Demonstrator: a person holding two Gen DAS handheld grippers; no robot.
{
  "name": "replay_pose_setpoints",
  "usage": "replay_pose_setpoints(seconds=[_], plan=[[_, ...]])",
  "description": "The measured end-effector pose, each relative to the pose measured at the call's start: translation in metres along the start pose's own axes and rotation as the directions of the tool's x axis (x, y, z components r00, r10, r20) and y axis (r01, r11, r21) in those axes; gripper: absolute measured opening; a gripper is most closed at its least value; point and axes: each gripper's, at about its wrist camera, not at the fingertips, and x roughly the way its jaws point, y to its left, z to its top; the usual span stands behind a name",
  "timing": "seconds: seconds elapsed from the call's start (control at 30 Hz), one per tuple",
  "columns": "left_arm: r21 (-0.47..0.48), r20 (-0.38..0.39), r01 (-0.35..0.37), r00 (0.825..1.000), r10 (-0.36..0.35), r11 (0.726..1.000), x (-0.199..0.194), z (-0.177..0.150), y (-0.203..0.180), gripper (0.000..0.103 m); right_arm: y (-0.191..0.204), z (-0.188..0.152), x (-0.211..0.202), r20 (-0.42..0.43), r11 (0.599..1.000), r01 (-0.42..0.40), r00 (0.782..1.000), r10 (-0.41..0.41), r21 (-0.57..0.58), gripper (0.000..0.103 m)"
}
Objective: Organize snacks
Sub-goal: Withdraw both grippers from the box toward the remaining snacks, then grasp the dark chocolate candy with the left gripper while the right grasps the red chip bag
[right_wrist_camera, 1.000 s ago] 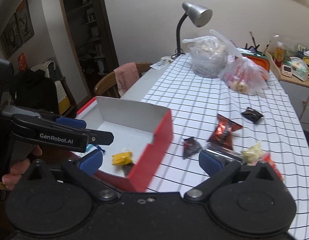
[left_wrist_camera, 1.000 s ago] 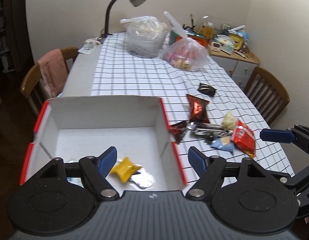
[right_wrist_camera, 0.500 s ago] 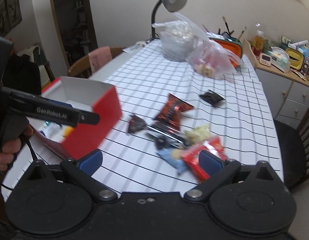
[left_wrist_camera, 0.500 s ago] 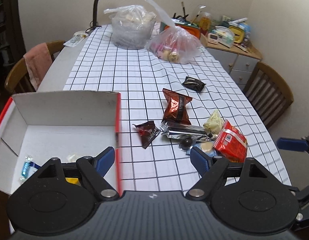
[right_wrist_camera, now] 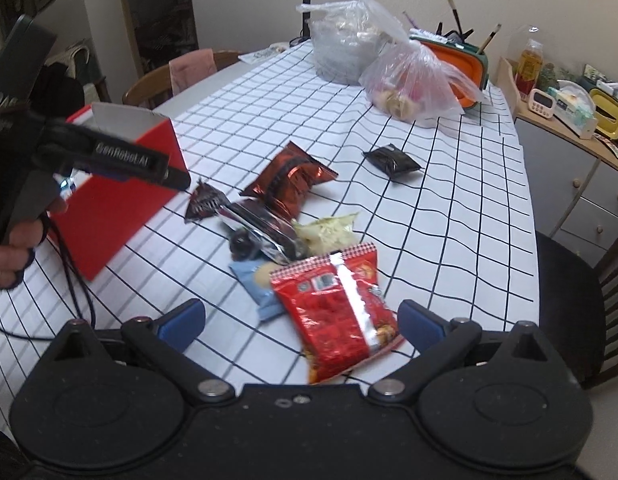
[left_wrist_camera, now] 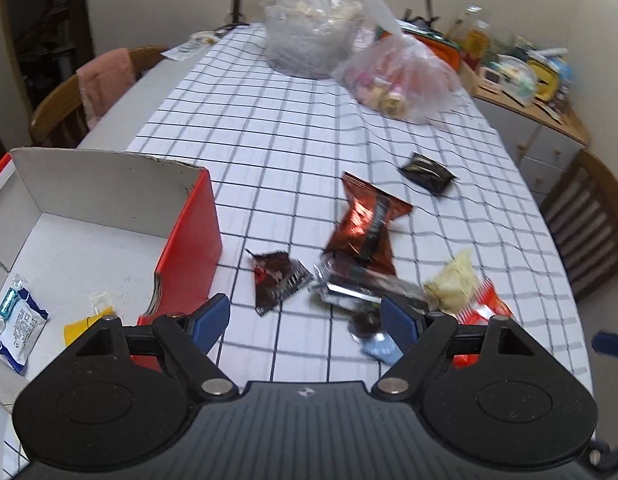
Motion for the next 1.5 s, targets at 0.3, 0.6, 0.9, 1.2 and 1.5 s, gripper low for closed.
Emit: replay_pose_setpoints(seconds=[0.3,0.6,0.9,1.2,1.5], plan=[[-0.133,-0.062,-0.109,0.993,0.101,0.985,0.045,0.024,0.001,0.082,-0.018,0.003,0.045,-0.07,0.995,-0.048,0.997,0.042,-0.091,0.102],[-0.189,-0.133,-0.207,0.974,0.184,0.96,0.085,0.04,0.004,0.081,-0.024,0.001,0.078,-0.131,0.986,-0.08,0.99,0.061,-0.146,0.102],[-0.159,-0.172,-0.302,0.946,0.274,0.94,0.103,0.036,-0.021,0.071,-0.031,0.002,0.088,-0.138,0.985,-0.097,0.987,0.077,-0.144,0.101],[-0.262,-0.262,-0.333,0.928,0.266,0.906,0.13,0.041,0.004,0.065,-0.032,0.003,0.095,-0.15,0.979,-0.133,0.983,0.11,-0.154,0.101],[-0.263,-0.282,-0.325,0.926,0.25,0.908,0.137,0.041,0.008,0.056,-0.034,0.002,0.103,-0.186,0.979,-0.143,0.976,0.116,-0.143,0.101]])
